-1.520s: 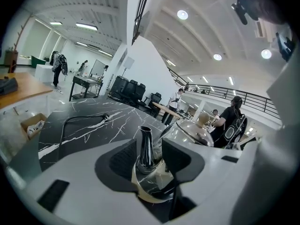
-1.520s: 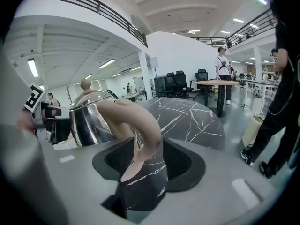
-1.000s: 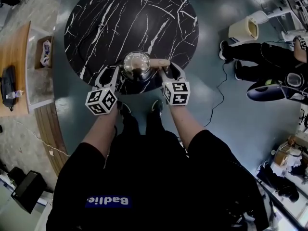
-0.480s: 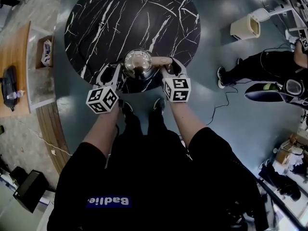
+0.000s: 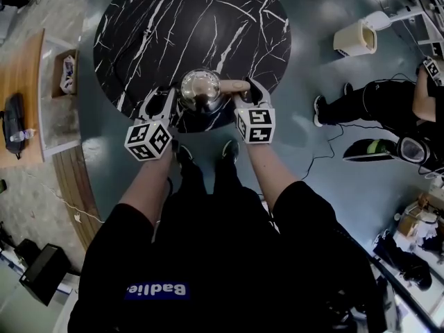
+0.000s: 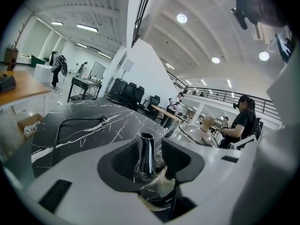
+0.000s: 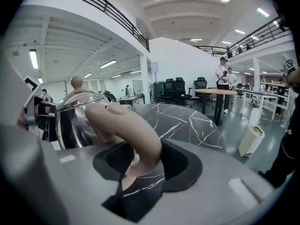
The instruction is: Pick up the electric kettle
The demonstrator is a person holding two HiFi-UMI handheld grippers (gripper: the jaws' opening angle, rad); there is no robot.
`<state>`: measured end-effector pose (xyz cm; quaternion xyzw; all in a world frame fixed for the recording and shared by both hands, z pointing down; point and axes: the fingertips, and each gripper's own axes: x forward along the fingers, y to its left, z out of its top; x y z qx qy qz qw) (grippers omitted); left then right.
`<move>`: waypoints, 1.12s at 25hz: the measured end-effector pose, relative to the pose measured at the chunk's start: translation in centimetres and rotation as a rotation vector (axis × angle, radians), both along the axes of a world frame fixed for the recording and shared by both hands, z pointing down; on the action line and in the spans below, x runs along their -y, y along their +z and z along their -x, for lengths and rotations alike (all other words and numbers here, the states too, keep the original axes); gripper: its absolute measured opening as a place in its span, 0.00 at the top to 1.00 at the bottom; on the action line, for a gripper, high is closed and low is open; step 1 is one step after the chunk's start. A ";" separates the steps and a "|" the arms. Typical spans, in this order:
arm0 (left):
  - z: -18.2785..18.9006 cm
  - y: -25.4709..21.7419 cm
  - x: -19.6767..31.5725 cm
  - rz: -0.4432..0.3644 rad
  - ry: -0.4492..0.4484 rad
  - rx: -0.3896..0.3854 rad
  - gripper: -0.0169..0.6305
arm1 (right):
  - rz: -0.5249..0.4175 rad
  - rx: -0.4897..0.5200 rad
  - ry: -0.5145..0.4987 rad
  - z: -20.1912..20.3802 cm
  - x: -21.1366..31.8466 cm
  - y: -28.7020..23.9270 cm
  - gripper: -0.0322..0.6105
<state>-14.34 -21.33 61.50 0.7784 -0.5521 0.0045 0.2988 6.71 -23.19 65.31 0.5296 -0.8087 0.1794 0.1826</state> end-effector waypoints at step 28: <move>0.3 0.2 0.0 0.022 -0.032 0.014 0.84 | 0.010 -0.041 0.003 -0.2 0.1 0.1 0.73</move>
